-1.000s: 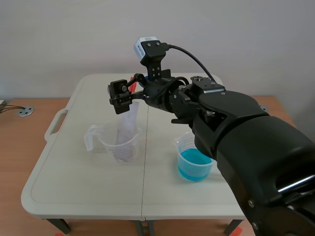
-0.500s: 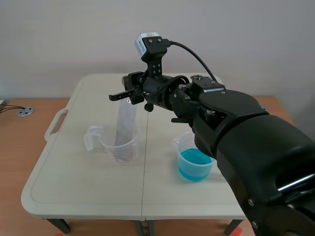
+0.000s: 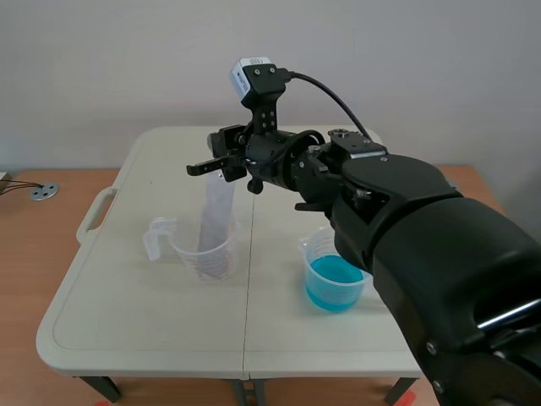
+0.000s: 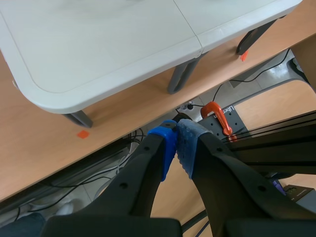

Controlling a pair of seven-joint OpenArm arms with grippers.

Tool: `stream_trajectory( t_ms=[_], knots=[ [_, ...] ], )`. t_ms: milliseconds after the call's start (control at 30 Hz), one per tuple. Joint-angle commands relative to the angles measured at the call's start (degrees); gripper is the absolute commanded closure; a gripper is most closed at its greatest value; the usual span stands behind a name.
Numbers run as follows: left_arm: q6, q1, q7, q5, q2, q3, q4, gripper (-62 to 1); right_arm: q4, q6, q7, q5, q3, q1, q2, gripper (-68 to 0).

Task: Hold the metal plate by the orange handle, dip it into the blue solution, take it out and point at it, then put the plate back in the beaker on the left.
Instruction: 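Lift the metal plate out of the left beaker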

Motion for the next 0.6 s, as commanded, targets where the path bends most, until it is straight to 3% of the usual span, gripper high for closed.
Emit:
stream_trajectory(
  t_ms=[0, 233, 433, 567],
  knots=[
    [-0.1, 0.3, -0.7, -0.4, 0.3, 0.0, 0.7, -2.9, 0.9, 1.3, 0.4, 0.4, -0.2, 1.8, -0.7, -1.1],
    [-0.1, 0.3, -0.7, -0.4, 0.3, 0.0, 0.7, -2.9, 0.9, 2.4, 0.4, 0.4, -0.2, 1.8, -0.7, -1.1],
    [-0.1, 0.3, -0.7, -0.4, 0.3, 0.0, 0.7, -2.9, 2.0, 6.8, 0.4, -0.8, -0.2, 1.7, -0.7, -1.1],
    [-0.1, 0.3, -0.7, -0.4, 0.3, 0.0, 0.7, -2.9, 3.0, 7.1, 0.4, -1.4, -0.2, 1.7, -0.7, -1.1]
  ],
)
